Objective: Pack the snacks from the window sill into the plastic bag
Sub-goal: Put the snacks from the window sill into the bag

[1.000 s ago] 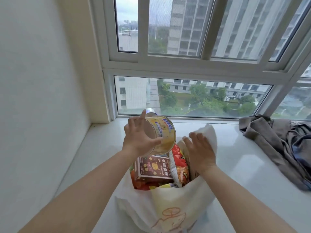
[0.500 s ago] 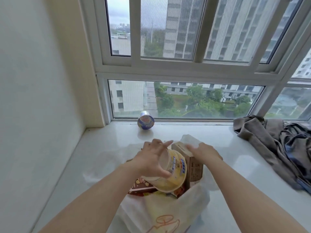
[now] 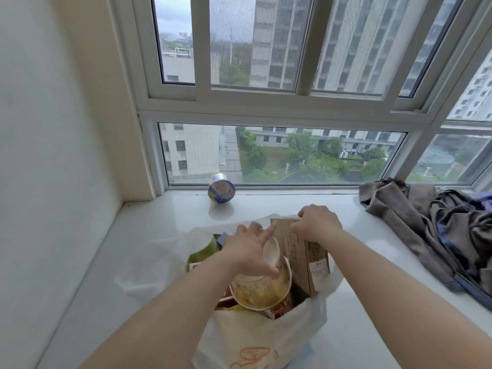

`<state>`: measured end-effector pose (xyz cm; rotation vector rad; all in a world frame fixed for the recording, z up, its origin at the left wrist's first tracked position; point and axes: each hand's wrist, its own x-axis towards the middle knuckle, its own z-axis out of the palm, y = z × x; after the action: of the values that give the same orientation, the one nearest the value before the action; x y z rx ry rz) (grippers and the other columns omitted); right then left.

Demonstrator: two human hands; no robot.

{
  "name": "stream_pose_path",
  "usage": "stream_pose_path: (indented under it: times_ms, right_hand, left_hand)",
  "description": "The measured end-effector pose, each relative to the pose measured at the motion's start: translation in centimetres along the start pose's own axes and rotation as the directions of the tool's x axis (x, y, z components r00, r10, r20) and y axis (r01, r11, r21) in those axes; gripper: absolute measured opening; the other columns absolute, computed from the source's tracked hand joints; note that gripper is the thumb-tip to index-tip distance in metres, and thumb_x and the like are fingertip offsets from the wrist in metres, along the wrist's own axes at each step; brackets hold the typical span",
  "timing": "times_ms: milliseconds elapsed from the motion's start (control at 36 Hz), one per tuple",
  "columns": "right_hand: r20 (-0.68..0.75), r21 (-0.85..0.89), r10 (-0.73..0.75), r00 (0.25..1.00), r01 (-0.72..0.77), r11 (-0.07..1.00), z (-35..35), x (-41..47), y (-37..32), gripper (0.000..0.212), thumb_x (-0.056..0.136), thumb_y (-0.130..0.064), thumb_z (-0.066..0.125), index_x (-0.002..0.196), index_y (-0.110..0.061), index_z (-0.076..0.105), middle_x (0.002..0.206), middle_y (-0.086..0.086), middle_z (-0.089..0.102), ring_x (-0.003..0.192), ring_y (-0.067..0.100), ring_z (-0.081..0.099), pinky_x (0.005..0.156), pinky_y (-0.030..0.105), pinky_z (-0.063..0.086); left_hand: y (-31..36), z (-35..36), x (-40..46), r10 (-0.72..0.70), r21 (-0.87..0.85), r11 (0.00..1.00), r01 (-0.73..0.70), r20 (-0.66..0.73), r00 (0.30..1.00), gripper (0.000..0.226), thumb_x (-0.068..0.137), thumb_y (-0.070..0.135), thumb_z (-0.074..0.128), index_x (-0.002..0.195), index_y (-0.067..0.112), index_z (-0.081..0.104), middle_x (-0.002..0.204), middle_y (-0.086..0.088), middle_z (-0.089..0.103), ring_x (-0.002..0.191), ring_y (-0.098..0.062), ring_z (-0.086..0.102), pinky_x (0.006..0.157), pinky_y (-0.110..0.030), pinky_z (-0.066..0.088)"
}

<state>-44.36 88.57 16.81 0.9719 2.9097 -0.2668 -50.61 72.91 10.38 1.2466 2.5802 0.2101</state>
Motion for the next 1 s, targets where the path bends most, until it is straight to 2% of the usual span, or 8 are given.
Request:
stream_pose_path:
  times_ms: [250, 361, 500, 639, 750, 833, 917, 1000]
  right_hand:
    - [0.195, -0.046, -0.168, 0.966, 0.181, 0.983, 5.1, -2.7, -1.0, 0.04, 0.097, -0.031, 0.025, 0.13, -0.02, 0.044, 0.137, 0.018, 0.039, 0.129, 0.039, 0.031, 0.099, 0.047, 0.036]
    - [0.192, 0.011, -0.104, 0.976, 0.103, 0.995, 6.2, -3.5, -0.4, 0.039, 0.096, -0.024, 0.024, 0.126, -0.014, 0.046, 0.139, 0.017, 0.032, 0.118, 0.038, 0.039, 0.098, 0.048, 0.039]
    - [0.179, 0.249, -0.118, 0.977, 0.071, 0.966, 6.0, -3.5, 1.2, 0.042, 0.098, -0.027, 0.033, 0.137, -0.01, 0.04, 0.141, 0.015, 0.032, 0.129, 0.035, 0.034, 0.102, 0.045, 0.037]
    - [0.156, 0.536, 0.195, 0.968, -0.249, 0.806, 7.2, -2.8, 2.7, 0.065, 0.086, -0.041, 0.05, 0.143, -0.022, 0.024, 0.126, 0.013, 0.047, 0.101, 0.03, 0.051, 0.074, 0.031, 0.041]
    - [0.282, 0.336, 0.243, 0.928, -0.333, 0.881, 6.3, -2.6, 2.9, 0.052, 0.085, -0.054, 0.045, 0.112, -0.011, 0.056, 0.094, 0.004, 0.056, 0.085, 0.022, 0.053, 0.067, 0.03, 0.042]
    - [0.206, 0.292, 0.203, 0.957, -0.258, 0.921, 4.5, -2.1, 2.3, 0.023, 0.084, -0.033, 0.051, 0.086, -0.011, 0.056, 0.086, 0.004, 0.057, 0.079, 0.022, 0.055, 0.063, 0.027, 0.043]
    - [0.167, 0.441, 0.153, 0.974, -0.213, 0.872, 1.9, -1.4, 1.4, 0.02, 0.087, -0.012, 0.048, 0.067, -0.011, 0.044, 0.072, 0.003, 0.047, 0.065, 0.019, 0.048, 0.056, 0.025, 0.039]
    - [0.158, 0.742, 0.134, 0.978, -0.207, 0.638, -1.0, -0.9, 0.8, 0.026, 0.087, -0.002, 0.047, 0.064, -0.013, 0.042, 0.069, 0.002, 0.043, 0.059, 0.014, 0.042, 0.054, 0.024, 0.038]
  left_hand:
    - [-0.5, 2.5, 1.7, -0.16, -0.075, 0.985, 0.153, -0.089, 0.983, 0.104, 0.064, 0.081, 0.035, 0.148, 0.036, -0.007, 0.159, 0.007, -0.007, 0.145, -0.022, -0.009, 0.112, -0.054, 0.004]
    - [0.1, 2.6, 2.5, -0.335, -0.123, 0.941, 0.316, -0.2, 0.921, 0.11, 0.055, 0.087, 0.023, 0.149, 0.032, 0.002, 0.158, 0.005, 0.003, 0.144, -0.028, -0.002, 0.108, -0.058, 0.007]
    - [0.6, 3.0, 2.3, -0.251, -0.035, 0.968, 0.249, -0.192, 0.949, 0.106, 0.06, 0.089, 0.017, 0.148, 0.032, 0.002, 0.157, 0.005, 0.007, 0.143, -0.028, 0.002, 0.107, -0.057, 0.009]
    - [-0.3, 3.2, 0.7, -0.085, 0.042, 0.995, 0.092, -0.138, 0.987, 0.098, 0.063, 0.088, 0.018, 0.146, 0.039, -0.001, 0.156, 0.011, 0.004, 0.143, -0.024, 0.001, 0.108, -0.053, 0.009]
    - [-0.7, 2.7, -0.3, -0.061, 0.02, 0.998, 0.062, -0.061, 0.996, 0.098, 0.062, 0.092, 0.014, 0.144, 0.044, -0.009, 0.157, 0.013, -0.008, 0.144, -0.019, -0.012, 0.111, -0.052, 0.002]
    - [-0.4, 1.6, -0.4, -0.047, -0.097, 0.994, 0.043, -0.037, 0.998, 0.095, 0.059, 0.094, 0.011, 0.142, 0.053, -0.008, 0.158, 0.012, -0.005, 0.145, -0.017, -0.012, 0.11, -0.057, 0.003]
    - [0.1, 1.0, -0.6, -0.022, -0.135, 0.991, 0.012, -0.073, 0.997, 0.087, 0.057, 0.095, 0.018, 0.136, 0.063, 0.002, 0.156, 0.015, 0.009, 0.144, -0.015, -0.002, 0.107, -0.06, 0.009]
    - [0.5, 1.3, -0.7, -0.039, -0.055, 0.998, 0.035, -0.074, 0.996, 0.077, 0.064, 0.092, 0.024, 0.135, 0.063, 0.019, 0.153, 0.016, 0.018, 0.142, -0.017, 0.004, 0.104, -0.059, 0.013]
